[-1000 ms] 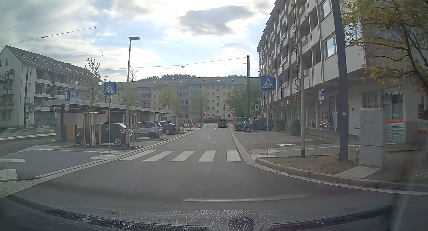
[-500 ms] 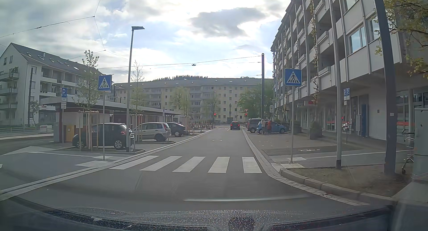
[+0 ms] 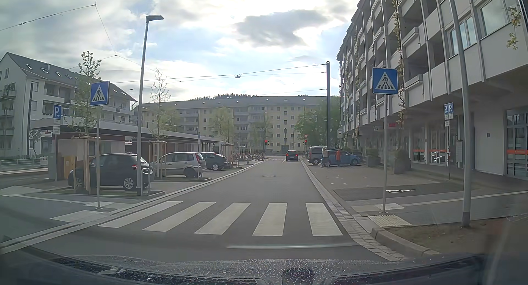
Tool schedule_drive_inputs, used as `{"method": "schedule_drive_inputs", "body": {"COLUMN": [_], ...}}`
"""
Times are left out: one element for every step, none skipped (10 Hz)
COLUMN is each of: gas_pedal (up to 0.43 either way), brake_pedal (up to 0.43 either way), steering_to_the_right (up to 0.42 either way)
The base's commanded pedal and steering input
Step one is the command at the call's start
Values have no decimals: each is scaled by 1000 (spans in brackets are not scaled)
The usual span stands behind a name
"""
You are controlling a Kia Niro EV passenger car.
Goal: Follow the waypoints while adhering to traffic rules and regulations
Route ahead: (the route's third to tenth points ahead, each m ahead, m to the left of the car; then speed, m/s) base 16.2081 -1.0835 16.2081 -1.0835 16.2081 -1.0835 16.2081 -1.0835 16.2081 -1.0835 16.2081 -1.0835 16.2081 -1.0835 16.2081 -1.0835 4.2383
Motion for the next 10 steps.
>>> {"method": "schedule_drive_inputs", "body": {"gas_pedal": [8,8,8,8,8,8,8,8,8,8], "brake_pedal": [0,0,0,0,0,0,0,0,0,0], "steering_to_the_right": [-2,-4,-3,-1,4,9,18,26,34,40]}}
